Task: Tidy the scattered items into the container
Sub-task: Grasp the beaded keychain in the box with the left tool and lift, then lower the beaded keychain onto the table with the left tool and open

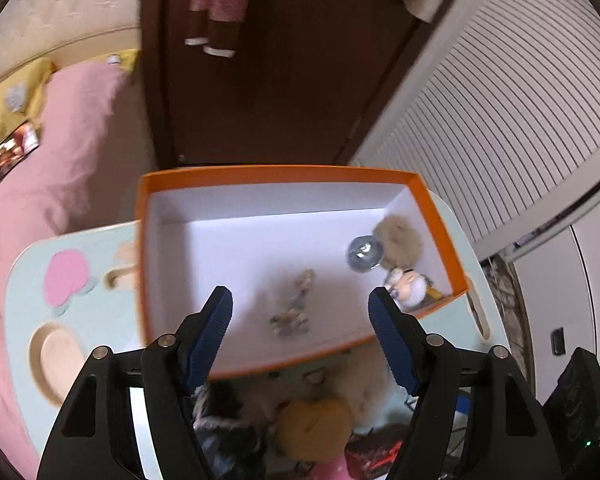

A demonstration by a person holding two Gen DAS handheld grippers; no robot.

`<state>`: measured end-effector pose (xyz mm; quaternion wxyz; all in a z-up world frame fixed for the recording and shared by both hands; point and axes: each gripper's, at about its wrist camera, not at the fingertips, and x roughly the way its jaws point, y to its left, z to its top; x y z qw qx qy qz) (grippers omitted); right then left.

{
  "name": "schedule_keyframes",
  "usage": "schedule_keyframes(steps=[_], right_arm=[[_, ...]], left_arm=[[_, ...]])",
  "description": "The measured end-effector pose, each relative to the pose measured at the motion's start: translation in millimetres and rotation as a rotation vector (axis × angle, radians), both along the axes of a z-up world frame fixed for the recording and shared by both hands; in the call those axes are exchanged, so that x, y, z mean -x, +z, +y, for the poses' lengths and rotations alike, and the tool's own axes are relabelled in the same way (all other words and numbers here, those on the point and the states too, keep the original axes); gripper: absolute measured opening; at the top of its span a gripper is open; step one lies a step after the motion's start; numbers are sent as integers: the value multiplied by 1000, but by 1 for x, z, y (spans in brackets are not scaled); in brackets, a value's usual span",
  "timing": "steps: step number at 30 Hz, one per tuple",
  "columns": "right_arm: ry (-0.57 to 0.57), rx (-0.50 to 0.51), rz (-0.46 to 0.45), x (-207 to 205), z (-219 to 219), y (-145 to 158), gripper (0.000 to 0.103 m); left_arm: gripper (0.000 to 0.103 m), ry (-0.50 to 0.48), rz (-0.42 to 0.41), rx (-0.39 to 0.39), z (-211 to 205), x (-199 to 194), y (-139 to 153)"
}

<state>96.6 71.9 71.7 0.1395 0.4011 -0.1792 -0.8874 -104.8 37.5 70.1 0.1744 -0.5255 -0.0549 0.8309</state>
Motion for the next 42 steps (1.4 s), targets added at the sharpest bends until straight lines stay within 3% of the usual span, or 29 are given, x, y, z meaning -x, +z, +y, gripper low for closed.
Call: schedule_keyframes(steps=[2, 8, 12, 16, 19, 23, 37, 42], right_arm=[[-3, 10, -5, 0, 3, -2, 55], [-15, 44, -25, 2, 12, -8, 55], [-30, 97, -30, 3, 20, -10, 55], [-39, 102, -31, 4, 25, -10, 55], [-37, 99, -32, 5, 25, -10, 55], [-33, 98, -35, 5, 23, -10, 55], [-12, 76, -23, 0, 11, -4, 55], [-7, 58, -20, -2, 5, -1, 55]], left_arm=[[56, -26, -27, 29, 9, 10, -6], [51, -79, -115, 57, 30, 32, -31], [38, -72, -169, 93, 37, 40, -51], [10, -55, -162, 93, 33, 41, -58], [10, -40, -166, 29, 25, 41, -58], [9, -44, -100, 20, 18, 35, -46], [9, -42, 165, -128, -18, -27, 59], [9, 3, 174, -167, -47, -60, 54]])
